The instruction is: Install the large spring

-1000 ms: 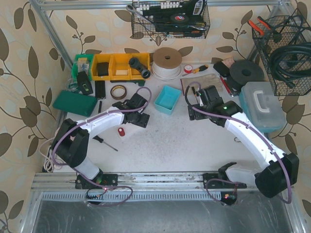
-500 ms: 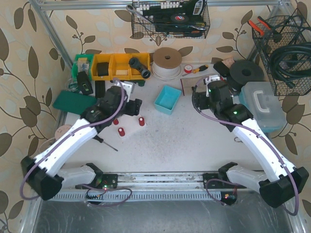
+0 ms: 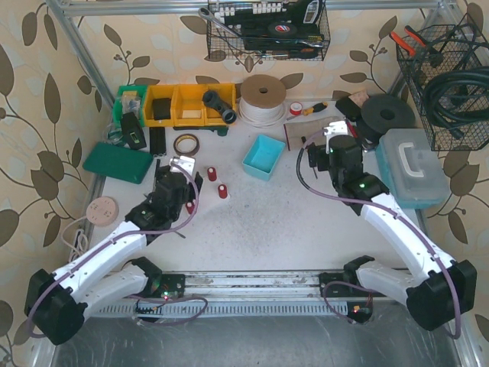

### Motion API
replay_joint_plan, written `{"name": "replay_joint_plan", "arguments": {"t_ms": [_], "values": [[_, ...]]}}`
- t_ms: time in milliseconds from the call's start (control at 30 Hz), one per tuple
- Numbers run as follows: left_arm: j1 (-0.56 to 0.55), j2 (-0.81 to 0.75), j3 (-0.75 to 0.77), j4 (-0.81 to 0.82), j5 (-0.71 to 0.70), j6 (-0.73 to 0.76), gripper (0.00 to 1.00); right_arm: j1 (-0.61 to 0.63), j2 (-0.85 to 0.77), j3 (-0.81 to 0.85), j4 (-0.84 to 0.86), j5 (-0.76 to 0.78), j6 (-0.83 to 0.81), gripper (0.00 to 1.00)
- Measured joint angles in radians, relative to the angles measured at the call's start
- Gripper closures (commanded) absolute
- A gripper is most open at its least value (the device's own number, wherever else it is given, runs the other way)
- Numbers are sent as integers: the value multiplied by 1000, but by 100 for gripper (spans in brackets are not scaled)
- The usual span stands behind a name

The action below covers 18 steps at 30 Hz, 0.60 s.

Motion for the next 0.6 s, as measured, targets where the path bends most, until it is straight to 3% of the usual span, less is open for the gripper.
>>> {"name": "replay_joint_plan", "arguments": {"t_ms": [100,367,600], "values": [[85,11,-14,55,-5,26,15,-42,1,-61,53,-35,-46,1],[541,51,-121,286,113,14,14,-185,57,-169,255,-77,-148,1],[625,174,-228,416,204,15,14,-294,171,-313,446,-116,-147,1]]}}
